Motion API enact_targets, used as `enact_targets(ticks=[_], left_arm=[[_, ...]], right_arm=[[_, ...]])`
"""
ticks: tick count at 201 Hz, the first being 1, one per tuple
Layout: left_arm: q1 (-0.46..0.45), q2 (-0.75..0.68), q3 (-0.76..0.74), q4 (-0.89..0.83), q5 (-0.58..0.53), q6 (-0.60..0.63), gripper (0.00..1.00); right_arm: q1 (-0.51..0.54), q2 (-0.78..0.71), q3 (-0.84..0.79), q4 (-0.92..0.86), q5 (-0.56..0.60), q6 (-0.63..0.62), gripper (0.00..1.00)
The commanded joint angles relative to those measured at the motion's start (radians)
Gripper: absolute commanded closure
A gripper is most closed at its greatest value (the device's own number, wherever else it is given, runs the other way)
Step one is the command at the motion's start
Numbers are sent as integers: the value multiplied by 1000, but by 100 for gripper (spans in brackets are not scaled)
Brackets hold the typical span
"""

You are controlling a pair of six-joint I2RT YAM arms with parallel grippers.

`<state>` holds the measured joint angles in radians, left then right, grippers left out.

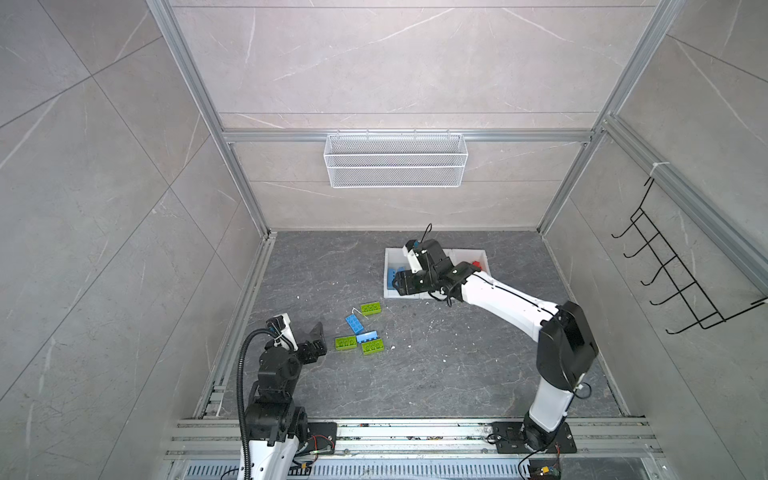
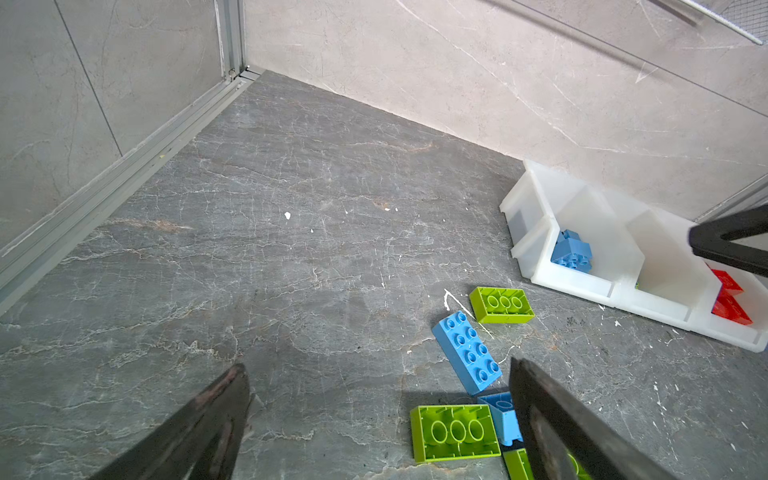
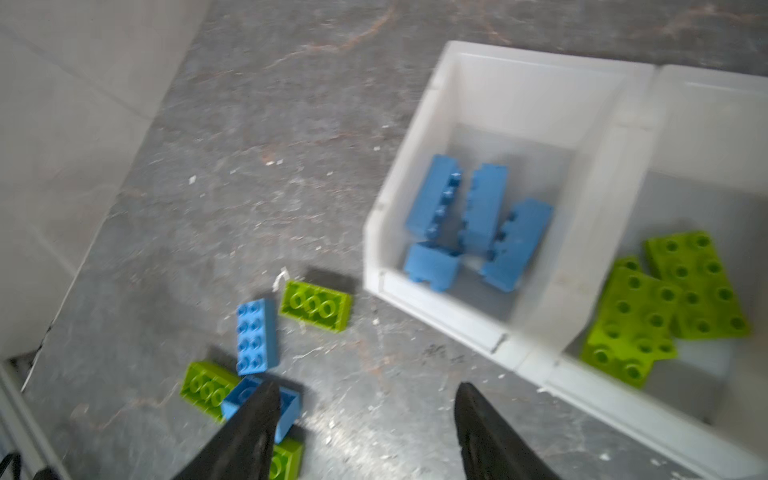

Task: Sort the legos into containers by color
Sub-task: 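Move the open right gripper back over an upside-down blue brick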

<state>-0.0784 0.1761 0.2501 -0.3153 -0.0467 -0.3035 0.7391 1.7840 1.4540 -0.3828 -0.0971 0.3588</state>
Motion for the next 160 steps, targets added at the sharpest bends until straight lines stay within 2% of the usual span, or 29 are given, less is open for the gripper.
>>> enact_targets(ticks=[1, 62, 94, 160], left_arm=[[0, -3, 5, 17, 6, -7, 0], [0, -21, 4, 11, 11, -6, 0], [0, -23, 2, 10, 13, -4, 0], [0, -32, 2, 8, 16, -2, 0]], right_arm=[[113, -4, -52, -1, -1, -43, 30], [272, 177, 82, -150, 124, 76, 21], [280, 256, 126, -166, 144, 124, 18], [292, 401, 258, -221, 145, 105, 16]])
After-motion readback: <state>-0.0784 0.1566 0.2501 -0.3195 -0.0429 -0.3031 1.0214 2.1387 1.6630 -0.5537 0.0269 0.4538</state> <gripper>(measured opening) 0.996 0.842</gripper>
